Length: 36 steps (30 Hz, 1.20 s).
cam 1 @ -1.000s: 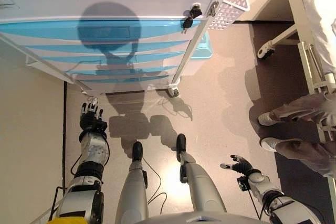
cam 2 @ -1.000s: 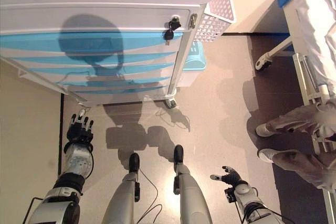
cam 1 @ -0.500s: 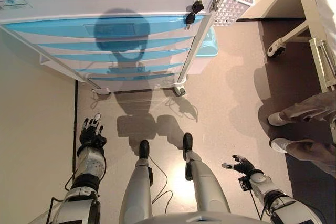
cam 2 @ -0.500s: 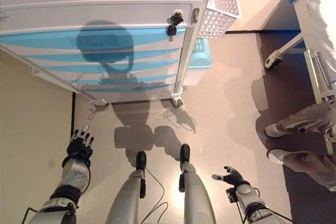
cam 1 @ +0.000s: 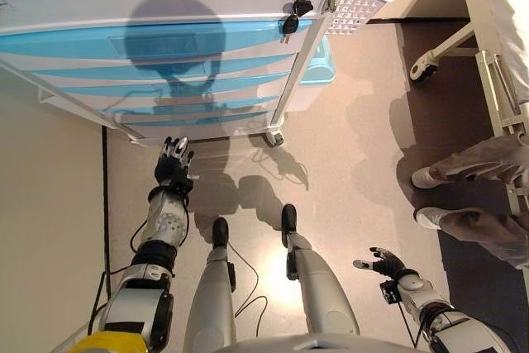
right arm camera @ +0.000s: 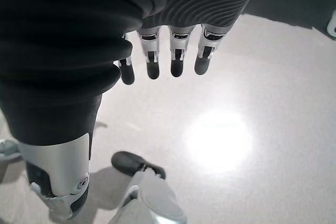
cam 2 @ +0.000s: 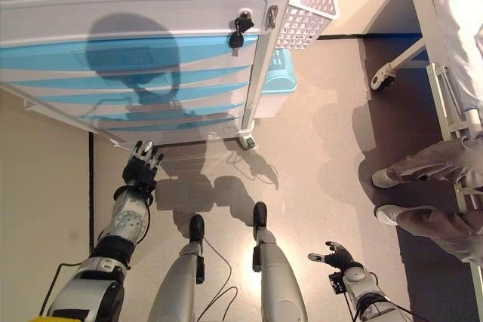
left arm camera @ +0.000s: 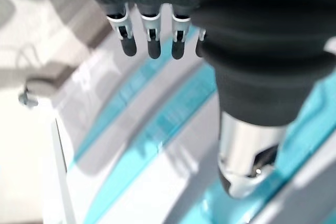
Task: Open the drawer and pick up the medicine
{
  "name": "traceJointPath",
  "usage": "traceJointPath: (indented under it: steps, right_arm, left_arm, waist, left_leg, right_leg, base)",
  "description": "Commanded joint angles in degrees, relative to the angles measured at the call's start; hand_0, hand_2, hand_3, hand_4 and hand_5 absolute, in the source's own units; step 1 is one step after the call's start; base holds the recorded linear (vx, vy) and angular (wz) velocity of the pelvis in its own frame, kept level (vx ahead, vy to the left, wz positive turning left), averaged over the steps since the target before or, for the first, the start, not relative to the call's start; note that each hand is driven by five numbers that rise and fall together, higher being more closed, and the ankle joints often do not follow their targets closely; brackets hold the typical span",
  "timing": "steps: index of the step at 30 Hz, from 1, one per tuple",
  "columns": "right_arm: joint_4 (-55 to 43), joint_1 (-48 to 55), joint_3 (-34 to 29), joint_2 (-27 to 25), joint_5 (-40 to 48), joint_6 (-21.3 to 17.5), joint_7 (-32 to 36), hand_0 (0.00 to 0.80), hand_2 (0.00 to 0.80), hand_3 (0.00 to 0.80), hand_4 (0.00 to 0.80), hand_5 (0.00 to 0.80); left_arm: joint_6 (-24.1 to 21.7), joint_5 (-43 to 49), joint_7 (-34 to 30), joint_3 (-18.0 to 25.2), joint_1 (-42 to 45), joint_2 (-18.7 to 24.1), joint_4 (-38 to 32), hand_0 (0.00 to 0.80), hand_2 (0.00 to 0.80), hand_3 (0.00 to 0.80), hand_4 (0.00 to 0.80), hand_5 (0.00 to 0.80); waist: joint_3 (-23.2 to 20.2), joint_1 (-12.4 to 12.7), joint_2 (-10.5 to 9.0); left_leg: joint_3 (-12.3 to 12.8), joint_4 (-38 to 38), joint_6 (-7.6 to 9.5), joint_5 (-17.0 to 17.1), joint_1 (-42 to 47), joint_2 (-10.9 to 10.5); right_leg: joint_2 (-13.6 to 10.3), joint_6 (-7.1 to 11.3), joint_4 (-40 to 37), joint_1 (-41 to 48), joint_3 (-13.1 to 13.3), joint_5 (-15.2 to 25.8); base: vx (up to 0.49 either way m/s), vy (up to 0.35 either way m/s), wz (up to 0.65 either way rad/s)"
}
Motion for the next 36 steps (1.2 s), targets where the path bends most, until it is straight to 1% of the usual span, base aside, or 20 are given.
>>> traceJointPath:
  steps: [1,5,12,19,27,36]
  right_arm:
    - [0.5,1.1,2.4,-2.0,0.5,0.3,0.0,0.000,0.000,0.000,0.000,0.000]
    - [0.4,1.2,2.6,-2.3,0.3,0.3,0.3,0.000,0.000,0.000,0.000,0.000]
    - [0.5,1.1,3.1,-2.6,-0.2,0.3,0.6,0.000,0.000,0.000,0.000,0.000]
    - [0.5,1.2,3.3,-3.1,-0.5,0.3,1.1,0.000,0.000,0.000,0.000,0.000]
    - [0.4,1.2,3.6,-3.5,-0.4,0.2,1.4,0.000,0.000,0.000,0.000,0.000]
    - [0.4,1.3,3.7,-3.5,-0.6,0.3,1.5,0.000,0.000,0.000,0.000,0.000]
  left_arm:
    - [-2.2,-1.2,-1.2,-0.5,-1.4,1.3,-3.6,0.000,0.000,0.000,0.000,0.000]
    - [-2.4,-1.2,-1.2,-1.3,-2.2,1.3,-5.2,0.000,0.000,0.000,0.000,0.000]
    - [-3.6,-2.1,-0.8,-2.4,-6.2,3.0,-9.1,0.000,0.000,0.000,0.000,0.000]
    - [-4.4,-2.9,-0.9,-2.3,-8.8,4.4,-9.5,0.000,0.000,0.000,0.000,0.000]
    - [-5.1,-3.6,-0.8,-2.0,-11.1,6.0,-9.3,0.000,0.000,0.000,0.000,0.000]
    - [-5.0,-3.7,-1.0,-1.8,-11.6,6.7,-8.9,0.000,0.000,0.000,0.000,0.000]
  waist:
    - [-2.5,-0.1,-1.08]
    - [-2.6,-0.3,-1.04]
    - [-3.2,-0.8,-1.03]
    - [-3.7,-1.2,-1.17]
    - [-3.9,-1.5,-1.81]
    - [-4.1,-1.6,-2.11]
  left_leg:
    - [-2.5,3.8,2.17,-1.8,-5.3,-2.6]
    - [-2.3,3.9,2.21,-1.9,-5.3,-2.5]
    - [-2.3,3.9,2.19,-1.8,-5.6,-2.6]
    - [-2.3,3.8,2.14,-1.9,-5.8,-2.5]
    - [-2.4,3.8,2.04,-1.9,-5.9,-2.3]
    - [-2.3,4.1,2.02,-2.0,-6.2,-2.4]
  right_leg:
    - [-0.1,2.11,1.8,0.3,-1.5,-0.5]
    - [0.0,2.07,1.9,0.2,-1.4,-0.5]
    - [0.1,2.14,1.6,0.1,-1.3,-0.4]
    - [0.2,2.15,1.6,-0.1,-1.2,-0.4]
    - [0.2,2.25,1.5,-0.2,-1.3,-0.4]
    - [0.2,2.25,1.7,-0.2,-1.2,-0.4]
  base:
    - [0.000,0.000,0.00]
    - [0.000,0.000,0.00]
    - [0.000,0.000,0.00]
    - [0.000,0.000,0.00]
    - [0.000,0.000,0.00]
    - [0.000,0.000,0.00]
